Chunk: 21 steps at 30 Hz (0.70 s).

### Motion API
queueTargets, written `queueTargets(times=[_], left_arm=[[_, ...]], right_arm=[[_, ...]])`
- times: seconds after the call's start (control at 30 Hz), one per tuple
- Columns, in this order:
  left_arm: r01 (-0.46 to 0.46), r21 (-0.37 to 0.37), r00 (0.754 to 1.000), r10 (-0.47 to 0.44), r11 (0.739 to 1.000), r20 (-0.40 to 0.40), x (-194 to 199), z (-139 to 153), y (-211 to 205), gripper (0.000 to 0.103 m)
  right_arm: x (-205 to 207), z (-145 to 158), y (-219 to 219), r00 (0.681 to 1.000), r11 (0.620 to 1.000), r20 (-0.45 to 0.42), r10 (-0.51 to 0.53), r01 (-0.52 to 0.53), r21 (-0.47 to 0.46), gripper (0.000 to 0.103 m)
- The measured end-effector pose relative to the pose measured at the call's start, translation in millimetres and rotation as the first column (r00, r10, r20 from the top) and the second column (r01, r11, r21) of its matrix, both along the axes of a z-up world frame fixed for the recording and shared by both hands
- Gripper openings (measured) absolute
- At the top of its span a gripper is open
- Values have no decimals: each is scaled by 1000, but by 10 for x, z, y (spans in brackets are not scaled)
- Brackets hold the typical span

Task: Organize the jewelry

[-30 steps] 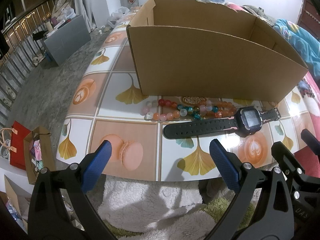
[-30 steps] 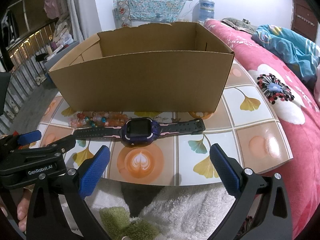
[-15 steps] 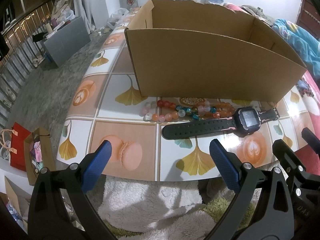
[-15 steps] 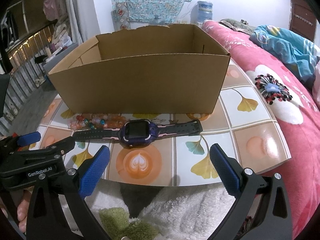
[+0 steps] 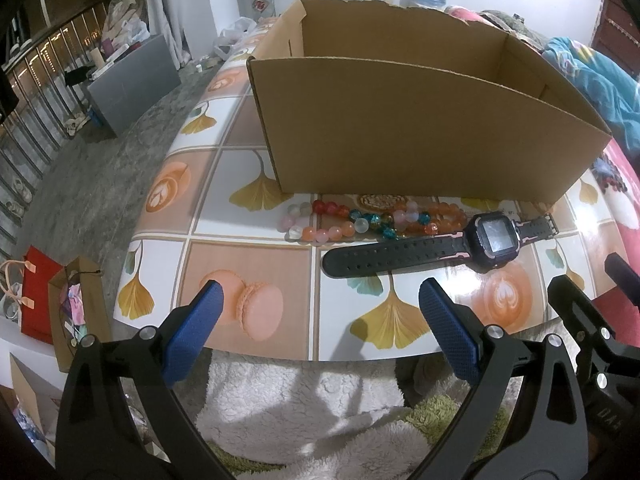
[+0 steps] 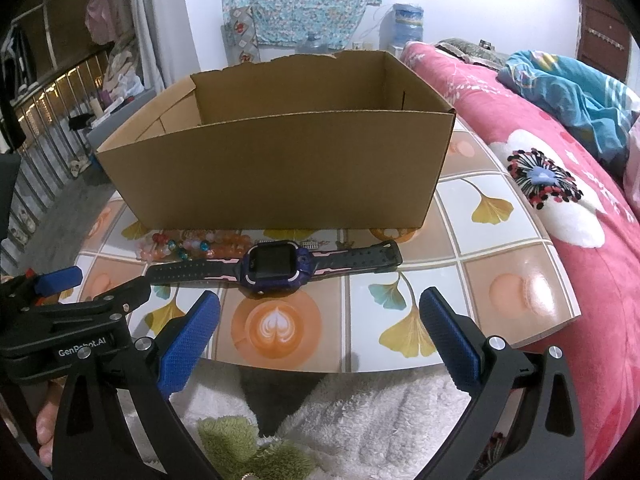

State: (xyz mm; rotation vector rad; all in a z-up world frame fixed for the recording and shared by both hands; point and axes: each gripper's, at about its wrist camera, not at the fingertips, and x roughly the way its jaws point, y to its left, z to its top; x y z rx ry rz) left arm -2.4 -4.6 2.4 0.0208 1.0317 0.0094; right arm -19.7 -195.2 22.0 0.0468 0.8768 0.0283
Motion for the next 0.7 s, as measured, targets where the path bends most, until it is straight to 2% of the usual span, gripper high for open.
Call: queueTargets(times=[0.33,0.47,0.7], left_arm=[[39,-11,999,-39,999,-12,13,-77,-31,95],[86,25,996,-86,996,-18,52,-145,-128,95],[116,90,993,-113,989,-38,103,-267,-218,95]], right_arm=[[4,-8,0,1000,1000,-2,-10,10,-5,97],[21,-53,-43,999,1000,-7,-31,31,4,97],[93,-189,-128,998,999,-33,-44,44,-16,97]])
